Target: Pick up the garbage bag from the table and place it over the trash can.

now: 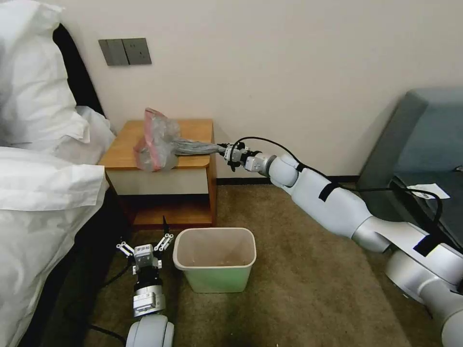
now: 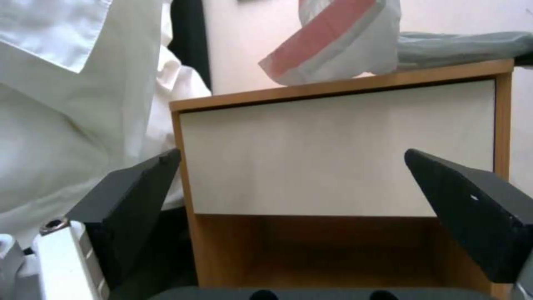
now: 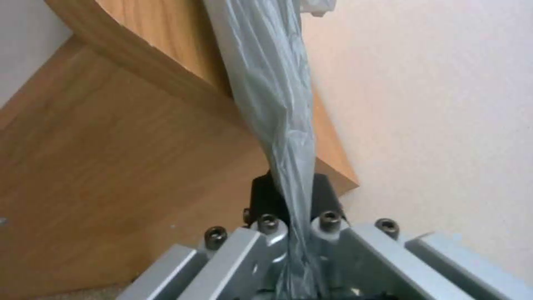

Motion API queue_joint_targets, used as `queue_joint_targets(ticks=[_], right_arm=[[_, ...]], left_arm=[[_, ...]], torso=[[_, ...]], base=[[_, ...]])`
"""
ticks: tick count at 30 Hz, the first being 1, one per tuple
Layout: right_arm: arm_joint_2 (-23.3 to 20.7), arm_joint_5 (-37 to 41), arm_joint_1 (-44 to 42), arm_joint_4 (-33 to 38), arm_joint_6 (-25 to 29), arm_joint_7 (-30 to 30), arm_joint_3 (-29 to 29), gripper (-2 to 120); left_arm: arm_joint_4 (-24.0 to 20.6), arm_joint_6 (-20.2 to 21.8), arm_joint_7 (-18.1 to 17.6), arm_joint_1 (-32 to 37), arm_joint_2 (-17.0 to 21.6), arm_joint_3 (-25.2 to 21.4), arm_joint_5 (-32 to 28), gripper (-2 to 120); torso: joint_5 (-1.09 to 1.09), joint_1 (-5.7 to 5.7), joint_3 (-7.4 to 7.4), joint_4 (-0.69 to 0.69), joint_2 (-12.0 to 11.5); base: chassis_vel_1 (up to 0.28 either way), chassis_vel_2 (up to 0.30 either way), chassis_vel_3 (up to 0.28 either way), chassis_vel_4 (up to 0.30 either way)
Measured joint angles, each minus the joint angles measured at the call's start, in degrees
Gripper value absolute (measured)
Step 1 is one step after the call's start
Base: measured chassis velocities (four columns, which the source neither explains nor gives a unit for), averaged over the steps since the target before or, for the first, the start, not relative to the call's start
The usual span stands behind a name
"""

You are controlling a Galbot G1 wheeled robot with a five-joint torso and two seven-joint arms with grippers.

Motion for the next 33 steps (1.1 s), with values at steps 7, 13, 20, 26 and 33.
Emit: queue_joint_targets(ticks=[7, 13, 20, 26, 33], right_arm=[[-1.2, 1.6, -1.2, 2.1, -0.2, 1.6, 0.6, 0], [-4.7, 7.1, -5.5, 9.8, -2.5, 4.6, 2.6, 0], [-8.3, 10.5, -16.9, 20.6, -5.1, 9.1, 8.3, 0], [-10.1, 9.0, -25.9, 28.0, -5.3, 9.7, 12.2, 0], [-12.8, 6.4, -37.3, 36.5, -5.2, 8.6, 14.2, 0]], left_arm=[[0.2, 0.0, -0.1, -0.1, 0.0, 0.0, 0.0, 100], [-0.4, 0.1, -0.9, 0.8, 0.9, -1.2, -3.0, 100], [-3.3, 1.6, -1.0, 2.7, 2.5, -2.2, -9.8, 100], [-4.0, 2.3, -1.3, 3.9, 4.0, -5.6, -15.4, 100], [-2.2, 2.1, -2.8, 4.1, 6.4, -16.1, -19.7, 100]], torso=[[0.00, 0.00, 0.00, 0.00, 0.0], [0.00, 0.00, 0.00, 0.00, 0.0], [0.02, 0.00, -0.01, -0.01, 0.0], [-0.02, 0.00, -0.01, -0.01, 0.0], [0.01, 0.00, -0.01, -0.01, 0.0]], base=[[0.000, 0.000, 0.000, 0.000], [0.000, 0.000, 0.000, 0.000], [0.000, 0.000, 0.000, 0.000], [0.000, 0.000, 0.000, 0.000], [0.000, 0.000, 0.000, 0.000]])
